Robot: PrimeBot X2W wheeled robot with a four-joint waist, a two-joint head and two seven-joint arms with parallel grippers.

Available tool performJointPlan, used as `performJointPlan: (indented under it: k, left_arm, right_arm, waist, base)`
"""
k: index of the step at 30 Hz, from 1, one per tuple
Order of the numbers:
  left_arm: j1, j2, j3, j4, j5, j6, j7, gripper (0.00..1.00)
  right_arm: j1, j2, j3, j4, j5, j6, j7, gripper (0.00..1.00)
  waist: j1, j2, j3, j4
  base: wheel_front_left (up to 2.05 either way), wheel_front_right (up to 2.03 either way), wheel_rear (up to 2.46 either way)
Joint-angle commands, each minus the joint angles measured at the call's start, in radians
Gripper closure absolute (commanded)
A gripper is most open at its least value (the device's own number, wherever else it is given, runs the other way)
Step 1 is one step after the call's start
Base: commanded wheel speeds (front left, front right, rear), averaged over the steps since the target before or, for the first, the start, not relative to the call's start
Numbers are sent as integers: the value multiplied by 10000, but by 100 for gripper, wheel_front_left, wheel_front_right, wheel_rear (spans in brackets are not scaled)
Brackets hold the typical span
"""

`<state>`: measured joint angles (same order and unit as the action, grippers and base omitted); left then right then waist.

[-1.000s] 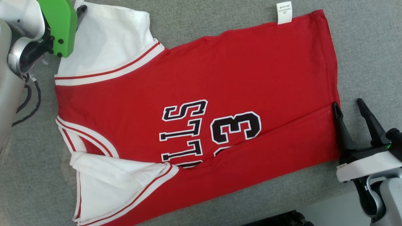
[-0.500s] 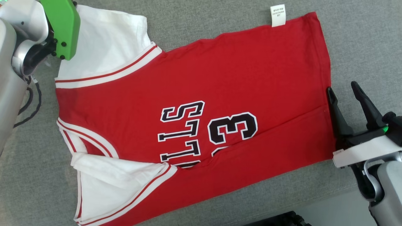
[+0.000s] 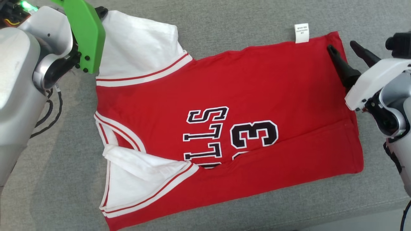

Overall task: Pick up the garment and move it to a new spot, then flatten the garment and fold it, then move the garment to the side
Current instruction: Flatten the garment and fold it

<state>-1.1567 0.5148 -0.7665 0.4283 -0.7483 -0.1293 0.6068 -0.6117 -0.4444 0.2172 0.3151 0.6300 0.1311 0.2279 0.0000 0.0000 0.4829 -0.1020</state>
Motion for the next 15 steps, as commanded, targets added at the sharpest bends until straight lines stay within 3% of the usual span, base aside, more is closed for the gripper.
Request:
performJointPlan:
  k: [1,7,15]
  left_arm:
    - [143,-15,-27,-66,-90,-12,-27,100]
    - [171,9,-81,-246,-143,-12,-107,100]
    - [126,7,-135,-251,-163,-12,-208,100]
  right_arm:
    - [-294,-51,63,200,85,-7,292,0]
    - [-1103,-28,229,1113,-69,-7,1298,0]
    - [-1658,72,393,1671,-135,-7,1537,0]
  waist:
    - [0,0,-101,267]
    - [0,0,1,453]
    - [0,0,88,573]
  base:
    - [0,0,0]
    - [0,0,0]
    - [0,0,0]
